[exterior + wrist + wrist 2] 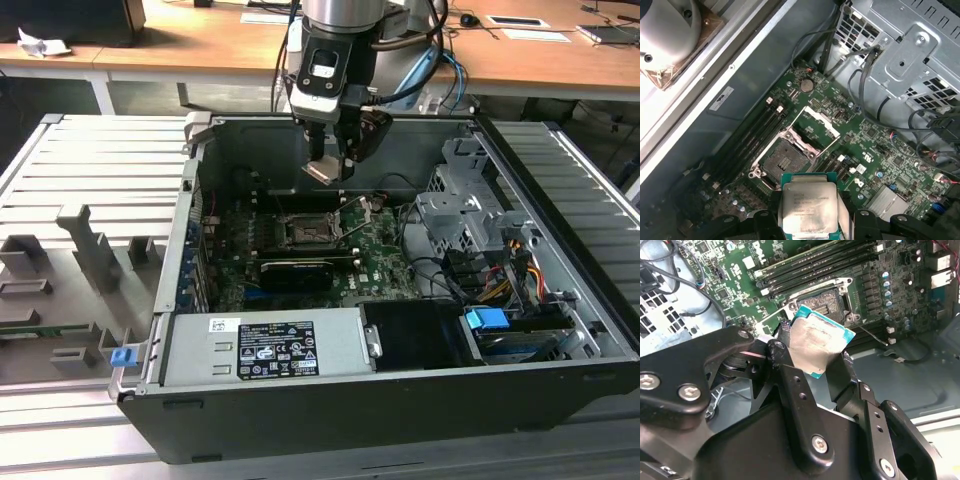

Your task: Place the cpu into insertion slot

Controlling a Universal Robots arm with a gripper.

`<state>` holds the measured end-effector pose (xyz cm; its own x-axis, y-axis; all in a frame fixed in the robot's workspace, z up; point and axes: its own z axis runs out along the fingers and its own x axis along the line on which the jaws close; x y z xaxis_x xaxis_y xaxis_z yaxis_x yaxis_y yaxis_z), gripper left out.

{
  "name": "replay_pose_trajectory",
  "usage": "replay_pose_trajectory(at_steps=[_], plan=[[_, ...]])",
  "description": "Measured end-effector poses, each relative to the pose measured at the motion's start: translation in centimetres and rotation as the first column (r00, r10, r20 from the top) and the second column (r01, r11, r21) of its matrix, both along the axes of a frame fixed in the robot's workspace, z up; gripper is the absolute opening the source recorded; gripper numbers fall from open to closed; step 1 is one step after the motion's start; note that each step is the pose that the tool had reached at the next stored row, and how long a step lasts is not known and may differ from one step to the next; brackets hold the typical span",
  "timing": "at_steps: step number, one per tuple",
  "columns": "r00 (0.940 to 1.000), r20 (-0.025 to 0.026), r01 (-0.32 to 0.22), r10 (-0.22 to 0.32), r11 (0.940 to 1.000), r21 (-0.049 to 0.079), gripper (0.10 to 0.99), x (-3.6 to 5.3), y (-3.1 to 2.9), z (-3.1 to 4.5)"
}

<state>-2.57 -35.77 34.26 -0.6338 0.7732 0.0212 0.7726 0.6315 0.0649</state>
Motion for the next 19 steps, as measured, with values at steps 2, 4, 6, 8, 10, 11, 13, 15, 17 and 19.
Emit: replay_pose_trajectory(at_steps=[2,4,6,8,10,11,13,15,17,19], plan=[[0.9998,0.0001,0.021,-0.021,0.9998,0.0,0.529,0.0,0.0,-0.02],[0.9982,0.0,0.059,-0.059,0.9982,0.0,0.529,0.0,0.0,-0.03],[0.9946,0.0,0.104,-0.104,0.9946,0.0,0.529,0.0,0.0,-0.08],[0.9907,0.0,0.136,-0.136,0.9907,0.0,0.529,0.0,0.0,-0.11],[0.9888,0.0,0.149,-0.149,0.9888,0.0,0.529,0.0,0.0,-0.12],[0.9873,0.0,0.159,-0.159,0.9873,0.0,0.529,0.0,0.0,-0.12],[0.985,0.0,0.172,-0.172,0.985,0.0,0.529,0.0,0.0,-0.14],[0.9839,0.0,0.179,-0.179,0.9839,0.0,0.529,0.0,0.0,-0.14],[0.9828,0.0,0.185,-0.185,0.9828,0.0,0.529,0.0,0.0,-0.15],[0.9808,0.0001,0.195,-0.195,0.9808,0.0,0.529,0.0,0.0,-0.15]])
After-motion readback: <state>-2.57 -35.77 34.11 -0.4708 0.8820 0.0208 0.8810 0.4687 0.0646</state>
